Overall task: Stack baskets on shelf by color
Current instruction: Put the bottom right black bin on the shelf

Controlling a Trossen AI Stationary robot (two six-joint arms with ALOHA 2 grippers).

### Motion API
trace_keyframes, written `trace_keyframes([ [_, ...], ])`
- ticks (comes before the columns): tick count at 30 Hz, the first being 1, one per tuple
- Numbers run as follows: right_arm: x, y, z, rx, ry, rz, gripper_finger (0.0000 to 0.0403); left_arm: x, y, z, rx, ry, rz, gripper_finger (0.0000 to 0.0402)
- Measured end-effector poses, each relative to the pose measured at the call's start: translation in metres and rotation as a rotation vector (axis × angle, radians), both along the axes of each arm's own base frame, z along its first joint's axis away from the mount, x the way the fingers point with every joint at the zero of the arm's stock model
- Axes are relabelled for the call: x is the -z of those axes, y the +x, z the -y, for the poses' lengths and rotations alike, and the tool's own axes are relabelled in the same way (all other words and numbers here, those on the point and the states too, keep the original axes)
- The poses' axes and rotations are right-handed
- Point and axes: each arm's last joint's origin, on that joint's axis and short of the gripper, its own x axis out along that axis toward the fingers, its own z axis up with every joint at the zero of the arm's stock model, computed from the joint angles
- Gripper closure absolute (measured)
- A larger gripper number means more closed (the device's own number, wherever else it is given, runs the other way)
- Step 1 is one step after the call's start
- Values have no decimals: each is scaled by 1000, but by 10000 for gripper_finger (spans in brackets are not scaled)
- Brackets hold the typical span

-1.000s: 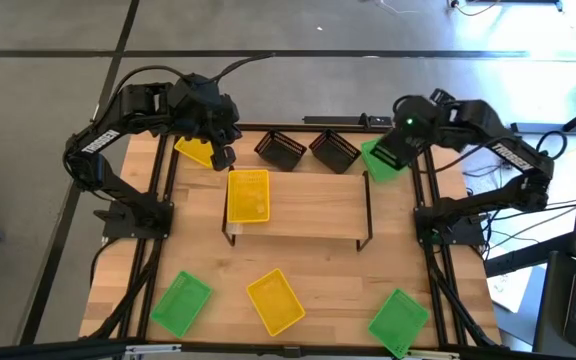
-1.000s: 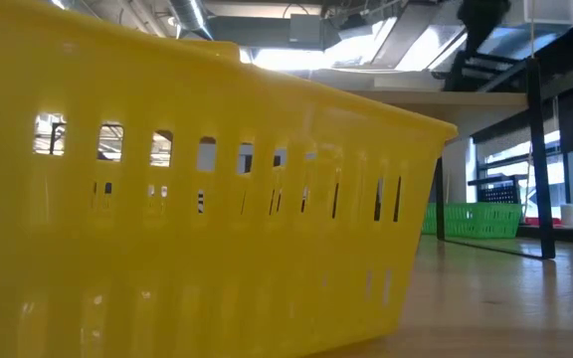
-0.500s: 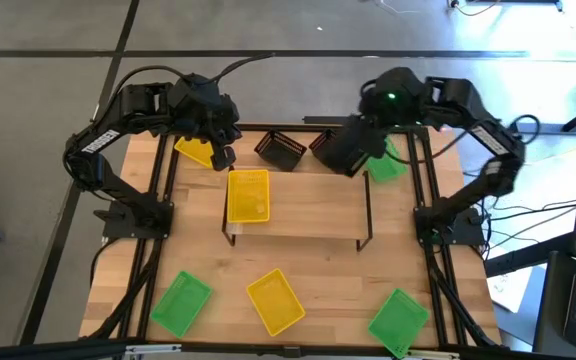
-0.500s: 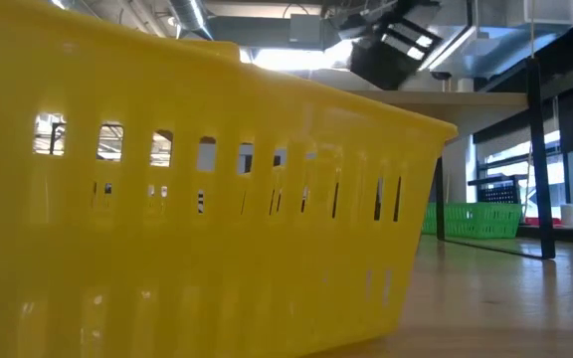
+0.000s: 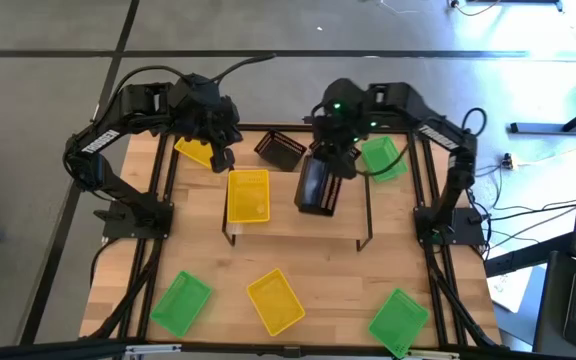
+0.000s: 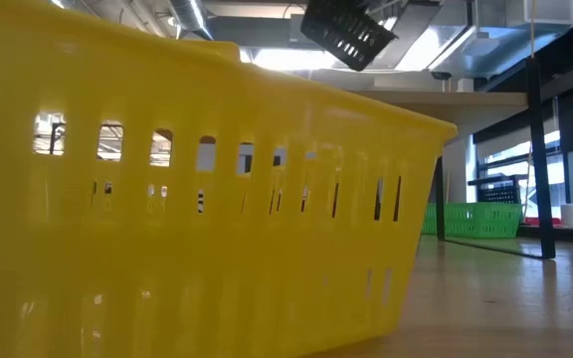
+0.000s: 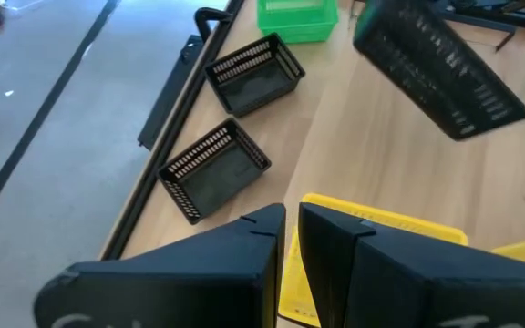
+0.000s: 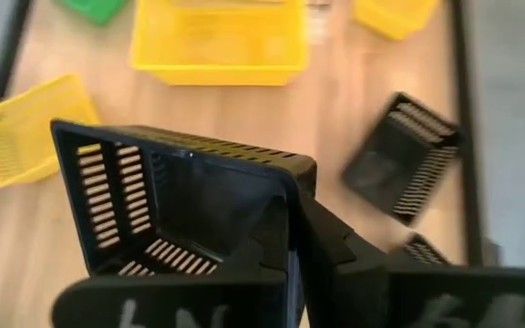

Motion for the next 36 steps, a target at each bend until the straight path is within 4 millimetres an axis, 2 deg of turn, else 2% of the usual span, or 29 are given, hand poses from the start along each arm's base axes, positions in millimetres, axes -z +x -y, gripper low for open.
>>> trace_keyframes([
  [10, 36, 40, -6, -70, 75, -68, 403, 0, 0, 0, 16, -4, 0, 374],
  [15, 47, 52, -6, -74, 76, -78, 403, 0, 0, 0, 29, 8, -9, 374],
  [27, 61, 66, -2, -72, 72, -85, 400, 0, 0, 0, 32, 11, -12, 374],
  [36, 60, 70, -1, -52, 74, -52, 351, 1, 1, 7, 59, 9, -22, 374],
])
